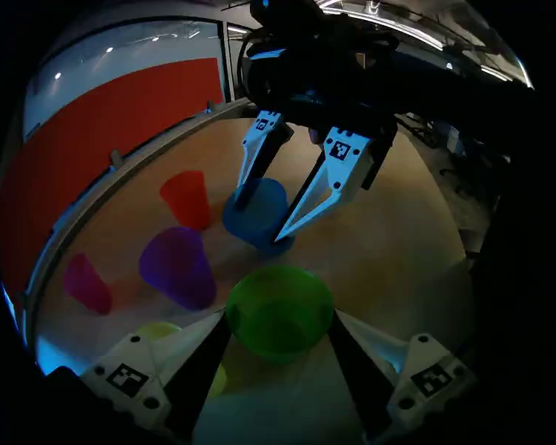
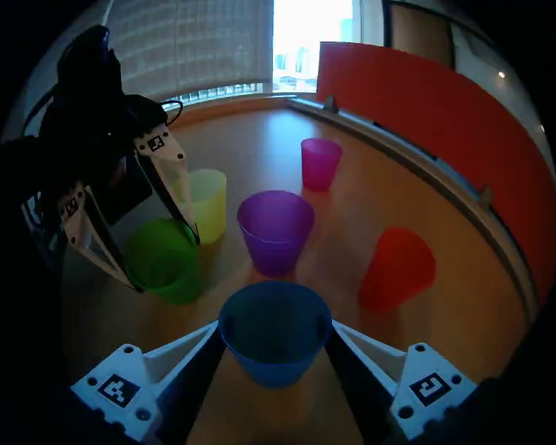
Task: Pour water
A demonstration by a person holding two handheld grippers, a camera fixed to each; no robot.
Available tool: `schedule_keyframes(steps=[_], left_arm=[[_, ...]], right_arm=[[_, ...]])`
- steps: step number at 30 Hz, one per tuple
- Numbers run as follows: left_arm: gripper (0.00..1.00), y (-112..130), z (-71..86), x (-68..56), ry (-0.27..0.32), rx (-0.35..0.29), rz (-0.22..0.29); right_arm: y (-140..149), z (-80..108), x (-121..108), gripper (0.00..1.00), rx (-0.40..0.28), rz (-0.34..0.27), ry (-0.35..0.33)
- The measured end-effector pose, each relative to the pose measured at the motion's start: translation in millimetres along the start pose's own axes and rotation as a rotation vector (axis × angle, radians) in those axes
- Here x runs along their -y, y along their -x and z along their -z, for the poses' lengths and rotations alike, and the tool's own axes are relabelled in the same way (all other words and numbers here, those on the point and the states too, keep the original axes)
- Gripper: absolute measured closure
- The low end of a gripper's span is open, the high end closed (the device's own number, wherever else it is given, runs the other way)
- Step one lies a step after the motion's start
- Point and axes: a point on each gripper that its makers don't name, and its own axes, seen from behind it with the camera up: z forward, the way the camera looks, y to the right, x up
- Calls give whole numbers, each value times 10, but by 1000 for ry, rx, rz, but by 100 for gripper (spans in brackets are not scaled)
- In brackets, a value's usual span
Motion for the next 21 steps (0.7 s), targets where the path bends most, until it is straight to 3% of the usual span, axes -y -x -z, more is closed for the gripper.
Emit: schedule_keyframes(steps=[21], left_arm=[[13, 41, -20, 3, 3, 8, 11]], right_arm=[[66, 49, 6, 9, -6, -3, 14]])
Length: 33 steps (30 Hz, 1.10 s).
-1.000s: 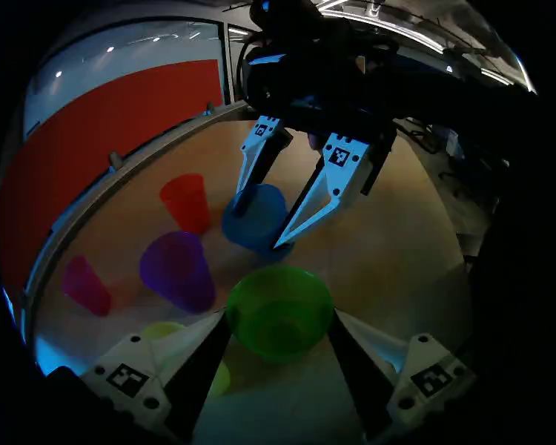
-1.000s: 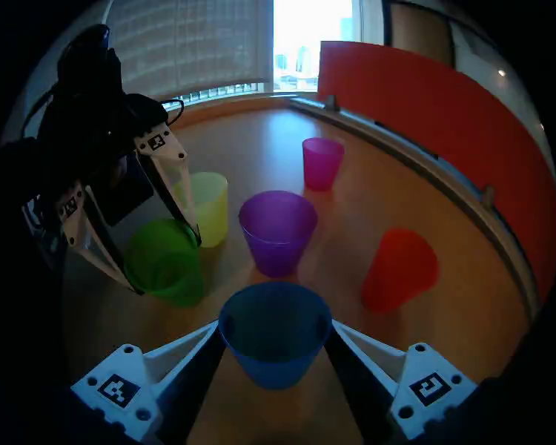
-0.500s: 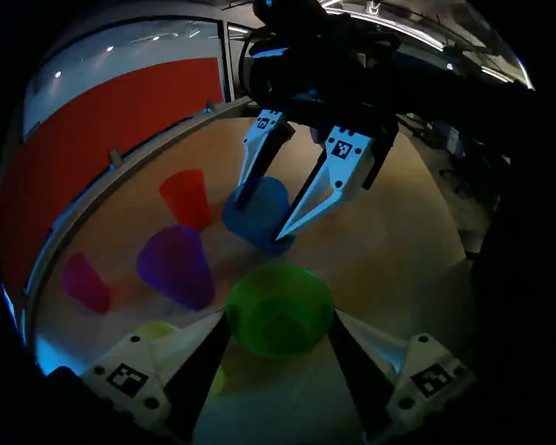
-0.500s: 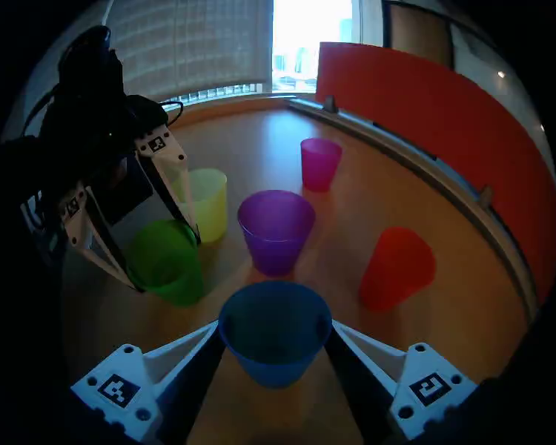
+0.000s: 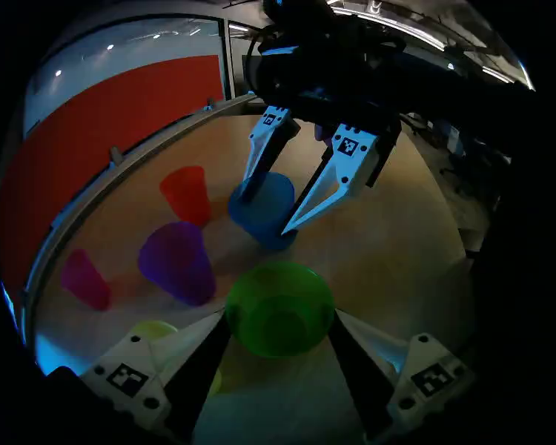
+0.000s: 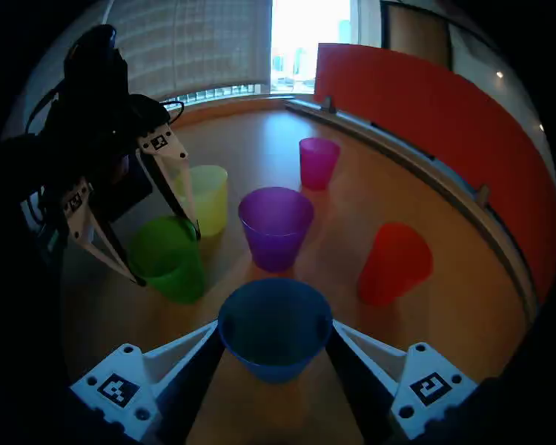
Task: Pour water
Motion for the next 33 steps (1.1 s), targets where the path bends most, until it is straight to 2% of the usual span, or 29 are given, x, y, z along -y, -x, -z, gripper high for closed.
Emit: schedule_keyframes(steps=[17, 21, 24, 33], left_arm=[[11, 5, 4, 19, -13, -4, 12], [0, -3, 4, 54, -24, -8, 20], [0, -10, 20, 62, -25, -10, 28], [0, -23, 87, 58, -26, -17, 35]], right_arm=[[108, 23, 11, 8, 6, -10, 15], [97, 37, 4, 5, 2, -16, 19], [103, 51, 14, 1, 3, -17, 18], [120, 116, 18, 1, 2, -15, 28]])
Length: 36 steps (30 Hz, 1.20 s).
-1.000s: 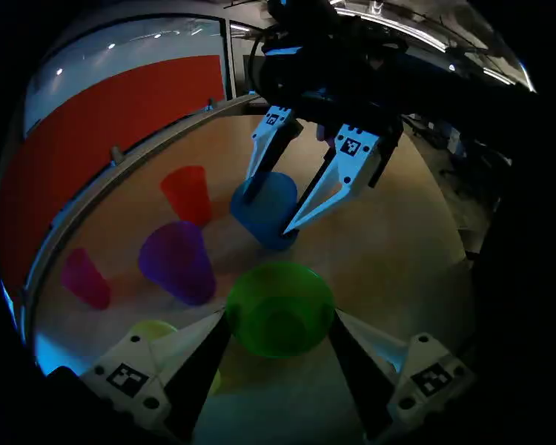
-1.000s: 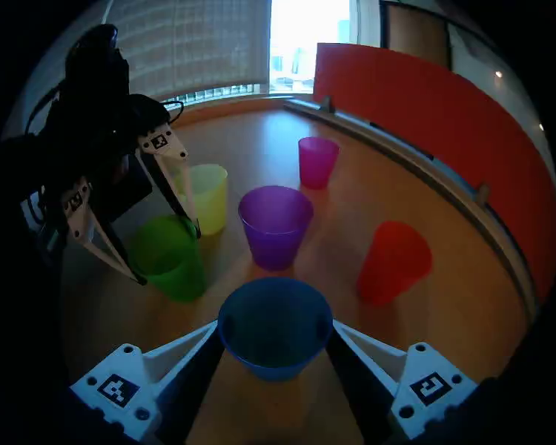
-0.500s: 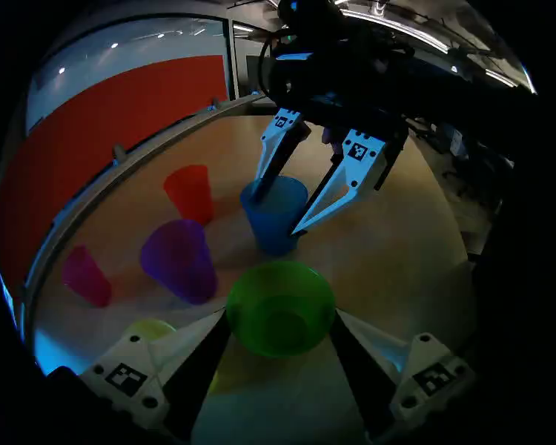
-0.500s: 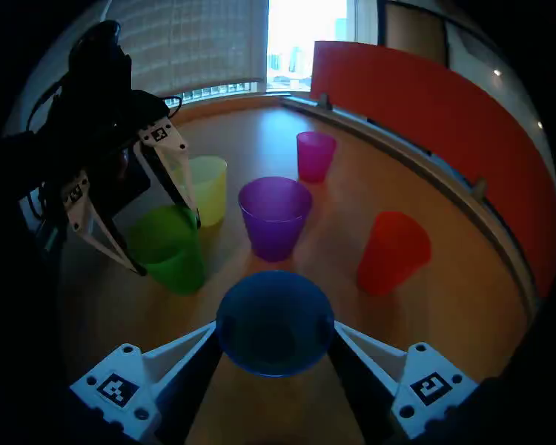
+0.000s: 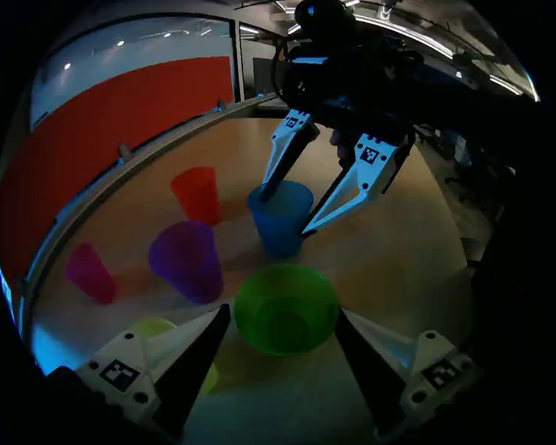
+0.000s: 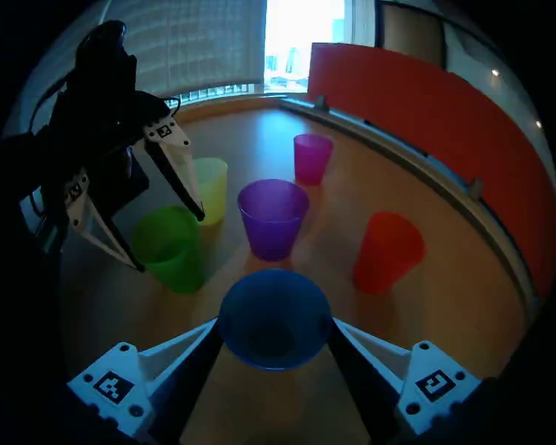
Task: Pour water
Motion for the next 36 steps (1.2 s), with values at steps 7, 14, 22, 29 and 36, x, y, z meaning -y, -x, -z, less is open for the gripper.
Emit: schedule_keyframes(steps=[7, 14, 22, 29, 36], left_arm=[[0, -22, 102, 1, -15, -10, -13], [0, -6, 256, 6, -41, -15, -14], [0, 49, 475, 18, -76, -22, -5], [0, 95, 596, 17, -101, -24, 3], [0, 149, 808, 91, -159, -43, 21]], right_arm=[[47, 90, 17, 1, 2, -8, 5], [143, 234, 54, 1, 6, -10, 18], [242, 463, 70, 1, 3, -12, 49], [272, 566, 95, 1, -10, -27, 64], [246, 657, 41, 1, -46, -61, 108]])
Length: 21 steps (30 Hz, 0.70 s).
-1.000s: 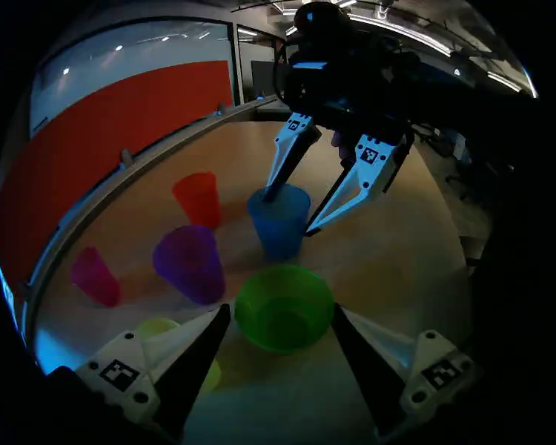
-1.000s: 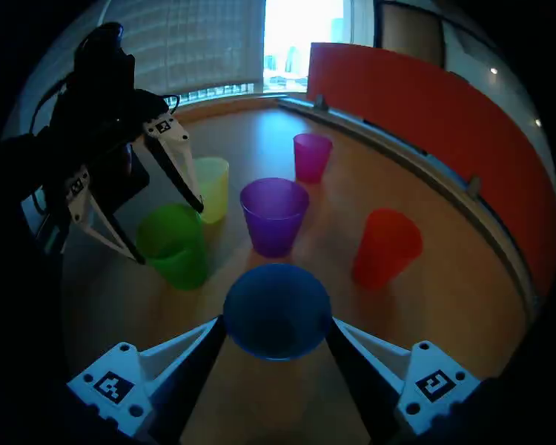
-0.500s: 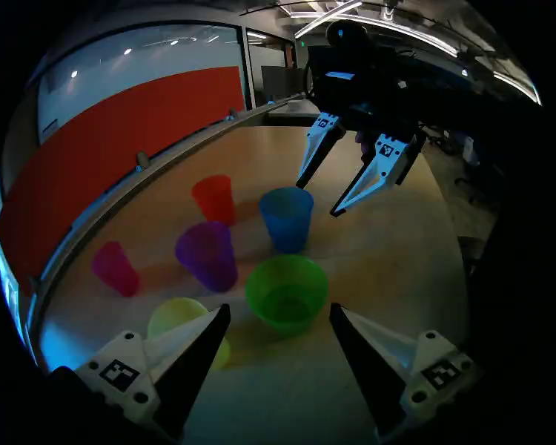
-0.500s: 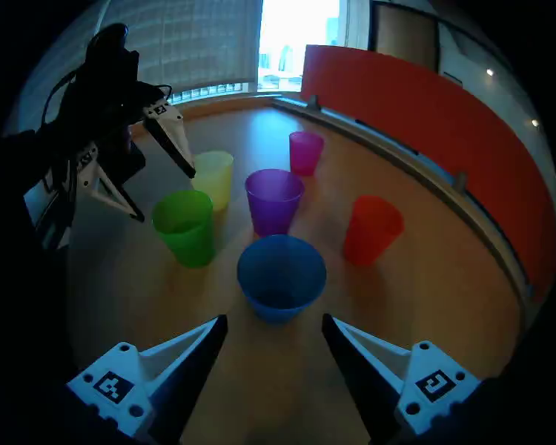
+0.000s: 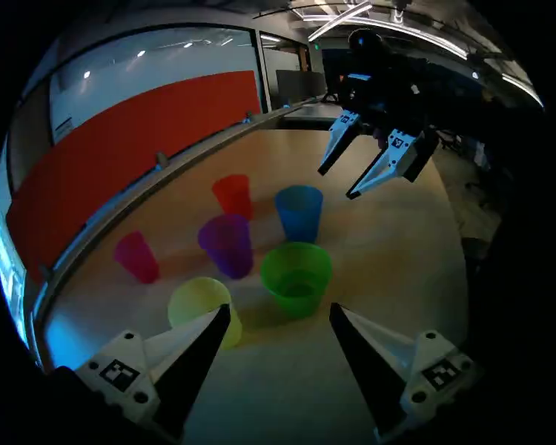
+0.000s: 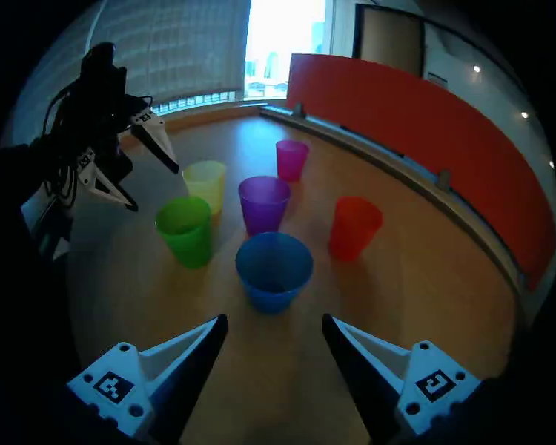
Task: Pour water
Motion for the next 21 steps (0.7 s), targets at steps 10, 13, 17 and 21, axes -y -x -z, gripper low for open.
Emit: schedule_keyframes(steps=[10, 13, 17, 21], left_arm=[[0, 95, 400, 336, -138, -73, 96], [0, 88, 521, 423, -176, -99, 112], [0, 83, 659, 517, -211, -121, 134], [0, 85, 749, 596, -244, -138, 149]], right_arm=[[-40, 167, -145, 1, -79, -92, 59], [-35, 228, -182, 1, -97, -109, 74], [-40, 309, -221, 1, -118, -116, 93], [-48, 374, -273, 1, -133, -115, 120]])
